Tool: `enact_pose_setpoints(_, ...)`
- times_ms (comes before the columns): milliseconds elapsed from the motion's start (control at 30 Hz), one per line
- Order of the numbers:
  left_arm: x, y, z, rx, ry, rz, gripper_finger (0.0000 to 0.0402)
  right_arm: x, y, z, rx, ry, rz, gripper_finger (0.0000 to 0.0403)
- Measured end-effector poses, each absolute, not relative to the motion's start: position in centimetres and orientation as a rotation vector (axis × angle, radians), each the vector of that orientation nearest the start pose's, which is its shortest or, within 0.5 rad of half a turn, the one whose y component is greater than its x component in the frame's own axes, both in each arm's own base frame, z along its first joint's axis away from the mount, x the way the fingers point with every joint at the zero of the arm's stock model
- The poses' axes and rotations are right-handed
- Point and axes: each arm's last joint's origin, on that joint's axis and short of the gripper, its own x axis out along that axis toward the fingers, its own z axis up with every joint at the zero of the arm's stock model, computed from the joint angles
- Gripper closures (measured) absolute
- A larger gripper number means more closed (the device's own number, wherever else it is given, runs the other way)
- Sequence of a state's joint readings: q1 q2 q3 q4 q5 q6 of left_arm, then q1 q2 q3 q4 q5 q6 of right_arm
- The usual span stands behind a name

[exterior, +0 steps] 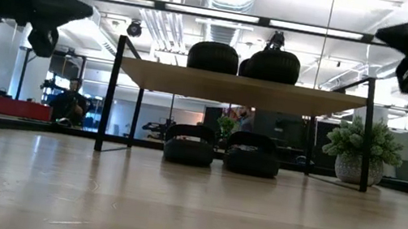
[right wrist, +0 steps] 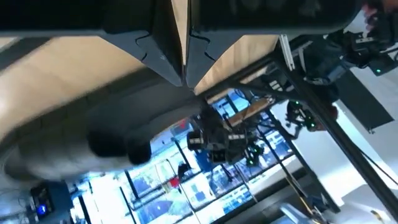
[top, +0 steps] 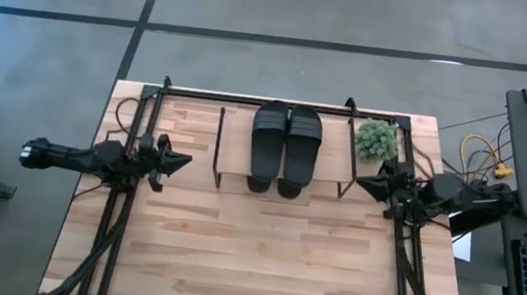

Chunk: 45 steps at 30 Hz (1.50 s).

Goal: Pick and place slides into the shelf
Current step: Return to Home Position

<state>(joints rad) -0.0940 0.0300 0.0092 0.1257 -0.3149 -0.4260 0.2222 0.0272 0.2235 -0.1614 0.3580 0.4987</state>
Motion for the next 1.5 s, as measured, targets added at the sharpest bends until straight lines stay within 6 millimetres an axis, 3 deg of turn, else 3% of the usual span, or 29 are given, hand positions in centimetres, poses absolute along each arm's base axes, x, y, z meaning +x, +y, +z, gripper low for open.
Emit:
enact_pose_setpoints(433, 9.8, -0.5, 17.5, -0.362, -0.096, 0.026, 0.0401, 9.4, 1.1, 17.8, 0.577, -0.165, -0.097, 0.0390)
enact_pose_setpoints(1500, 10.0, -0.5, 16.8, -0.360, -0.026, 0.041, 0.0401, 9.8, 1.0, 16.9, 0.600, -0.078, -0.167, 0.0390)
